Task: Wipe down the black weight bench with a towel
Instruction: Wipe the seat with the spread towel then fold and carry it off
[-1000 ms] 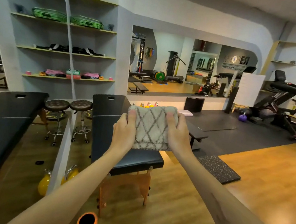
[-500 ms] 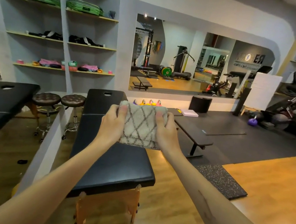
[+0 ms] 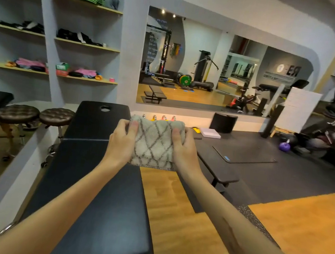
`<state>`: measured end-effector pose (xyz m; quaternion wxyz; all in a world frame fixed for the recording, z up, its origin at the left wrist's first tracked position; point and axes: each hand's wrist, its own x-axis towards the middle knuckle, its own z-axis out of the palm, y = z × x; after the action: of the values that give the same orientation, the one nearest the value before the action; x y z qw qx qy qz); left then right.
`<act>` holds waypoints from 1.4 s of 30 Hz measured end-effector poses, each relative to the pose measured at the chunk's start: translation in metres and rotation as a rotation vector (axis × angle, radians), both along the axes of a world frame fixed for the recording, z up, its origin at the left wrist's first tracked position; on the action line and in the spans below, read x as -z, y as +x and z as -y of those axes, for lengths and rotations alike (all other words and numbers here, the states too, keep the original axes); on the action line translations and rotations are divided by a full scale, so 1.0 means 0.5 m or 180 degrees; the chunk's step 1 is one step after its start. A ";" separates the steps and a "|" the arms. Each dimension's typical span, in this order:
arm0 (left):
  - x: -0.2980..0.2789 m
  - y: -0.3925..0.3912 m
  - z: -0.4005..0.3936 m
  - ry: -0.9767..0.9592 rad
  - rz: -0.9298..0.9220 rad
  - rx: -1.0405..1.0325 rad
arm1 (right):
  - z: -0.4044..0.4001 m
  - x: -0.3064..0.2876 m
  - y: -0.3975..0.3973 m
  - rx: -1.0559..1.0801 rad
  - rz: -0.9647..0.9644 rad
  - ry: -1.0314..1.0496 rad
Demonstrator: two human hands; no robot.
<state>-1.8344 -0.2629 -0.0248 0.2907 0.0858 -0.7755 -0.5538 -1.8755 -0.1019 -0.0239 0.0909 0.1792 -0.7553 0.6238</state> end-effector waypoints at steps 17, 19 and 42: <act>0.036 -0.616 -0.060 0.0213 0.0114 -0.0773 | -0.024 0.047 -0.695 -0.0727 0.0161 0.0019; 0.034 -0.686 -0.051 0.0140 0.0110 -0.0886 | -0.012 0.048 -0.769 -0.0800 0.0177 0.0023; 0.039 -1.486 0.351 0.0001 0.0078 -0.1362 | 0.435 0.052 -1.628 -0.1248 0.0011 0.0156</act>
<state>-2.5775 -0.4383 -0.0443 0.3923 0.2552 -0.7430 -0.4785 -2.6898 -0.3192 -0.0501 -0.0380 0.3240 -0.7211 0.6112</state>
